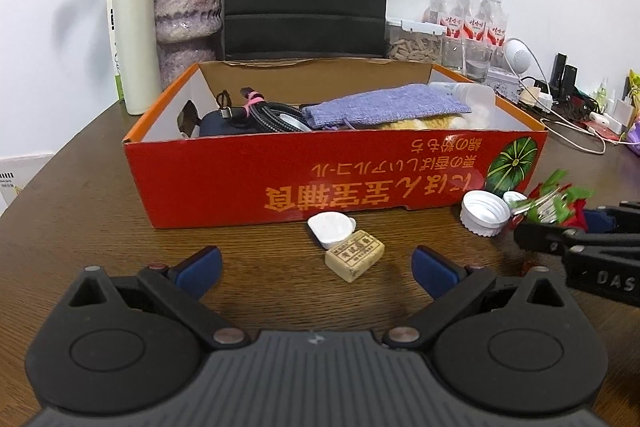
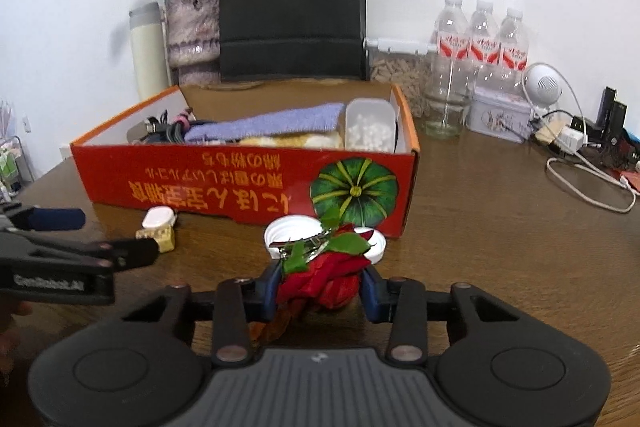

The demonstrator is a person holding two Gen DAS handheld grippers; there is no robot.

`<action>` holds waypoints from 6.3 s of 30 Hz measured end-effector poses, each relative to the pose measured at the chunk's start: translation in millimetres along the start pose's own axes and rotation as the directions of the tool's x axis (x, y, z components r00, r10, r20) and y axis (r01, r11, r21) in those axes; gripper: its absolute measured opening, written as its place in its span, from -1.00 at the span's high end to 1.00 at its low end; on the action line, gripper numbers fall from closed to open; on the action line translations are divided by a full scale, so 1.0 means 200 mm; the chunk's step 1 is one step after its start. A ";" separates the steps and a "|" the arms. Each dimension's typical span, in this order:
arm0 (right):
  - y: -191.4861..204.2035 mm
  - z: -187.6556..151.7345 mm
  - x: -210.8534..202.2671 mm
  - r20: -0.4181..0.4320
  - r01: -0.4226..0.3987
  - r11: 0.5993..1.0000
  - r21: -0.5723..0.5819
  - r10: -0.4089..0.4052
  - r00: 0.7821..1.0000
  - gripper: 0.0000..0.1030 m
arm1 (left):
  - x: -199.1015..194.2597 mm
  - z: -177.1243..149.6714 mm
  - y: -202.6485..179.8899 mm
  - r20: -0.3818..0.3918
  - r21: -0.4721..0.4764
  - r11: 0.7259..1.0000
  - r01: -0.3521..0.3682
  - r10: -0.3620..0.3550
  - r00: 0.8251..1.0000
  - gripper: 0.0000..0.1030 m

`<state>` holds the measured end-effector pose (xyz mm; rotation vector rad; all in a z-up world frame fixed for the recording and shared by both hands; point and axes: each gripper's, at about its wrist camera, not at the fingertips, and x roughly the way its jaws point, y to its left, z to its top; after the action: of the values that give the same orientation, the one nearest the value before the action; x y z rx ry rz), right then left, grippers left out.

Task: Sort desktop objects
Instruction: 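Grasp the red rose with right tool while left tool grasps the beige block, then carry the red rose and beige block over the box, then open both tools to drop the rose and block into the box, then withdraw both tools from the box back over the table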

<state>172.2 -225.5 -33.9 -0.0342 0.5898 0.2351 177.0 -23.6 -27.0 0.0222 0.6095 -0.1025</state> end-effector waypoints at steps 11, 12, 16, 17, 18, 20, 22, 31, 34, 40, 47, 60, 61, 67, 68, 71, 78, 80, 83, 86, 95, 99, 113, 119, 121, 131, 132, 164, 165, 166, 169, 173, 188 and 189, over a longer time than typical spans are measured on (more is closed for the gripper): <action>-0.07 0.03 -0.07 0.043 -0.020 1.000 0.024 0.019 0.999 0.27 | 0.06 0.02 -0.05 -0.031 -0.013 0.999 -0.036 0.036 0.999 -1.00; -0.08 0.03 -0.07 0.043 -0.020 1.000 0.021 0.019 0.999 0.27 | 0.06 0.03 -0.05 -0.032 -0.012 0.999 -0.042 0.042 0.999 -1.00; -0.12 0.02 -0.08 0.043 -0.007 0.999 0.032 0.006 0.999 0.27 | 0.08 0.04 -0.07 -0.035 -0.010 0.998 -0.054 0.054 0.998 -1.00; -0.14 0.02 -0.08 0.045 -0.001 0.999 0.038 -0.001 0.999 0.27 | 0.09 0.04 -0.07 -0.034 -0.015 0.998 -0.056 0.056 0.998 -1.00; -0.16 0.02 -0.08 0.046 0.005 0.999 0.044 -0.007 0.999 0.27 | 0.09 0.04 -0.07 -0.034 -0.019 0.998 -0.055 0.054 0.998 -1.00; -0.18 0.02 -0.08 0.046 0.016 0.998 0.056 -0.018 0.999 0.27 | 0.09 0.04 -0.06 -0.040 -0.026 0.999 -0.040 0.039 0.998 -0.83; -0.21 0.02 -0.07 0.042 0.021 0.998 0.065 -0.024 0.999 0.27 | 0.10 0.04 -0.06 -0.052 -0.029 0.999 -0.028 0.027 0.998 -0.64; -0.18 0.01 -0.06 0.031 0.021 0.999 0.049 -0.022 0.999 0.27 | 0.10 0.04 -0.06 -0.057 -0.039 0.999 -0.003 0.001 0.998 -0.33; -0.18 0.01 -0.06 0.031 0.021 0.999 0.047 -0.022 0.999 0.27 | 0.10 0.04 -0.06 -0.054 -0.033 0.999 -0.012 0.010 0.998 -0.19; -0.17 0.01 -0.07 0.039 0.014 0.999 0.033 -0.015 0.999 0.28 | 0.08 0.03 -0.08 -0.046 -0.015 1.000 -0.013 0.013 0.999 0.34; -0.15 0.01 -0.10 0.057 0.010 1.000 0.021 -0.011 0.998 0.27 | 0.05 0.02 -0.07 -0.041 -0.028 0.999 -0.015 0.014 0.999 0.36; -0.12 0.01 -0.14 0.099 -0.004 1.000 0.000 0.004 0.995 0.27 | -0.12 -0.01 -0.08 0.039 -0.040 0.999 -0.011 0.012 0.999 0.36; -0.11 0.00 -0.14 0.105 -0.007 1.000 -0.005 0.007 0.994 0.27 | -0.13 -0.01 -0.08 0.051 -0.040 0.999 -0.010 0.012 0.999 0.36; -0.03 0.02 -0.19 0.147 -0.035 0.999 -0.011 0.036 0.989 0.27 | -0.23 0.03 -0.07 0.114 -0.042 0.999 0.000 0.005 0.993 0.36; -0.02 0.03 -0.20 0.157 -0.037 0.999 -0.012 0.039 0.987 0.27 | -0.24 0.04 -0.06 0.116 -0.044 0.999 0.009 -0.004 0.993 0.36; 0.01 0.06 -0.21 0.186 -0.041 0.999 -0.009 0.042 0.982 0.27 | -0.26 0.07 -0.06 0.128 -0.047 0.998 0.036 -0.030 0.991 0.36; 0.06 0.21 -0.23 0.252 -0.042 0.999 -0.003 0.041 0.967 0.27 | -0.28 0.22 -0.03 0.196 -0.045 0.998 0.047 -0.037 0.980 0.36; 0.07 0.27 -0.22 0.272 -0.040 0.999 -0.007 0.041 0.961 0.27 | -0.27 0.27 -0.02 0.217 -0.046 0.998 0.049 -0.038 0.975 0.36; 0.08 0.36 -0.18 0.290 -0.047 0.999 0.000 0.045 0.956 0.27 | -0.24 0.34 0.00 0.250 -0.062 0.997 0.052 -0.035 0.968 0.36; 0.10 0.43 -0.11 0.300 -0.062 0.998 0.013 0.055 0.952 0.27 | -0.19 0.39 0.03 0.266 -0.083 0.995 0.055 -0.031 0.964 0.36; 0.14 0.53 0.17 0.270 -0.090 0.996 -0.020 0.092 0.959 0.27 | 0.04 0.52 0.14 0.272 -0.107 0.994 0.019 0.011 0.962 0.36; 0.14 0.56 0.30 0.249 -0.086 0.995 -0.043 0.094 0.964 0.27 | 0.17 0.56 0.17 0.265 -0.090 0.996 -0.001 0.025 0.964 0.36; 0.07 0.64 0.60 0.188 -0.073 0.996 -0.050 0.081 0.979 0.28 | 0.44 0.61 0.21 0.225 -0.061 0.997 -0.047 0.060 0.973 0.36; 0.07 0.61 0.64 0.144 -0.067 0.997 -0.049 0.073 0.987 0.27 | 0.46 0.57 0.19 0.212 -0.032 0.998 -0.056 0.062 0.975 0.35; 0.07 0.60 0.64 0.137 -0.065 0.996 -0.055 0.072 0.988 0.27 | 0.45 0.56 0.19 0.218 -0.023 0.998 -0.059 0.062 0.974 0.35; 0.07 0.59 0.64 0.123 -0.055 0.997 -0.052 0.061 0.990 0.06 | 0.45 0.55 0.16 0.219 -0.002 0.997 -0.074 0.072 0.973 -0.15; 0.07 0.59 0.64 0.126 -0.056 0.997 -0.050 0.062 0.990 -0.08 | 0.44 0.55 0.16 0.227 -0.002 0.997 -0.077 0.075 0.971 -0.25; 0.08 0.55 0.45 0.192 -0.031 0.997 -0.066 0.043 0.980 -1.00 | 0.29 0.46 0.20 0.338 -0.068 0.992 -0.104 0.121 0.933 -1.00; 0.09 0.55 0.43 0.196 -0.028 0.997 -0.069 0.042 0.980 -1.00 | 0.27 0.45 0.20 0.341 -0.064 0.993 -0.104 0.120 0.932 -1.00; 0.09 0.54 0.41 0.201 -0.025 0.997 -0.072 0.039 0.979 -1.00 | 0.26 0.44 0.20 0.345 -0.062 0.993 -0.104 0.119 0.931 -1.00; 0.08 0.50 0.35 0.236 -0.008 0.998 -0.055 0.021 0.971 -1.00 | 0.21 0.40 0.19 0.362 -0.059 0.993 -0.106 0.120 0.924 -1.00; 0.06 0.46 0.28 0.252 0.005 0.999 -0.044 0.006 0.968 -1.00 | 0.15 0.35 0.18 0.358 -0.062 0.993 -0.104 0.120 0.926 -1.00; 0.01 0.21 0.07 0.185 0.040 0.999 -0.029 -0.034 0.982 -1.00 | -0.03 0.16 0.16 0.292 -0.065 0.993 -0.099 0.114 0.950 -1.00; 0.01 0.19 0.05 0.181 0.041 0.999 -0.032 -0.035 0.983 -1.00 | -0.04 0.15 0.16 0.287 -0.065 0.993 -0.099 0.114 0.951 -1.00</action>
<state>201.1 -217.5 -7.3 -0.0580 0.4037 0.2089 189.8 7.2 1.4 -0.0080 0.3150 0.0146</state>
